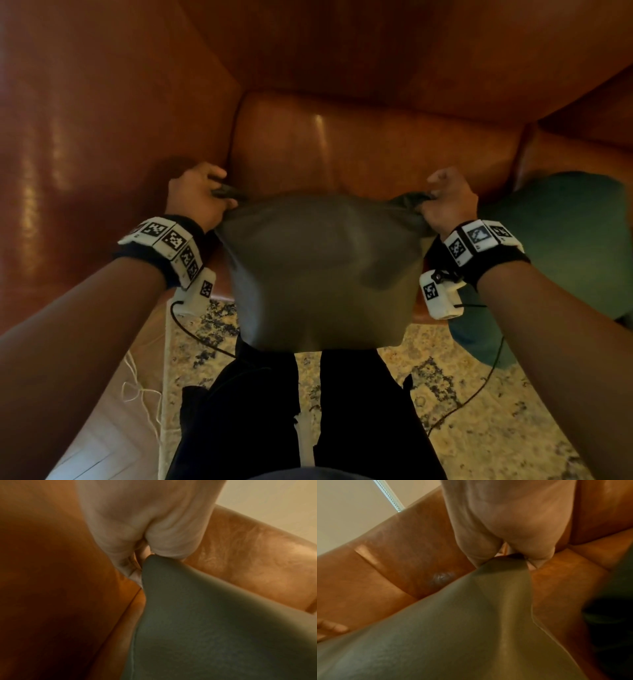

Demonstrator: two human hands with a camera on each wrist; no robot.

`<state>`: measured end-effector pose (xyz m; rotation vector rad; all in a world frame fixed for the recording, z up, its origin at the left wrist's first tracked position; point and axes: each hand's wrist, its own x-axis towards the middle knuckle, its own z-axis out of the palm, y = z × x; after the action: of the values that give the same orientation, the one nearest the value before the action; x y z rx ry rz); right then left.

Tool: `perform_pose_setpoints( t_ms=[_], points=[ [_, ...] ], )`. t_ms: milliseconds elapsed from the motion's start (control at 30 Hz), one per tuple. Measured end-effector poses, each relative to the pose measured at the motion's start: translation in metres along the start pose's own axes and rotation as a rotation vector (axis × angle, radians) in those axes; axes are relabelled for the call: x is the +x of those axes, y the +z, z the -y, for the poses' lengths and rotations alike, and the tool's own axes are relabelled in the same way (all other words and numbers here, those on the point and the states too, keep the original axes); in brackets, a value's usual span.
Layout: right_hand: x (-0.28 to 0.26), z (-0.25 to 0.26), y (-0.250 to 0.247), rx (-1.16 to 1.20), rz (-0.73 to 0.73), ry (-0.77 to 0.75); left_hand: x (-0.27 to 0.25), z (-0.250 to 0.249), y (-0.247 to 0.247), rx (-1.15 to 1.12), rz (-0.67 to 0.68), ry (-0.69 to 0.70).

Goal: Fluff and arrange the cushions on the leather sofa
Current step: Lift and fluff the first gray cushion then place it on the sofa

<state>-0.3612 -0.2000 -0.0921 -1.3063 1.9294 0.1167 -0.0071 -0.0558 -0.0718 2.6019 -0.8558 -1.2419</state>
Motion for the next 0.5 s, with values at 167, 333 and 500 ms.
perform_pose_setpoints(
  t_ms=[167, 333, 500],
  points=[
    [0.004, -0.007, -0.003, -0.035, -0.033, 0.046, -0.001, 0.009, -0.006, 0.035, -0.026, 0.030],
    [0.009, -0.001, -0.010, -0.023, -0.025, 0.054, 0.006, 0.024, -0.007, -0.075, 0.009, -0.039],
    [0.008, 0.009, -0.011, 0.008, 0.038, 0.107, 0.015, 0.021, 0.000, -0.245, 0.041, -0.079]
  ],
)
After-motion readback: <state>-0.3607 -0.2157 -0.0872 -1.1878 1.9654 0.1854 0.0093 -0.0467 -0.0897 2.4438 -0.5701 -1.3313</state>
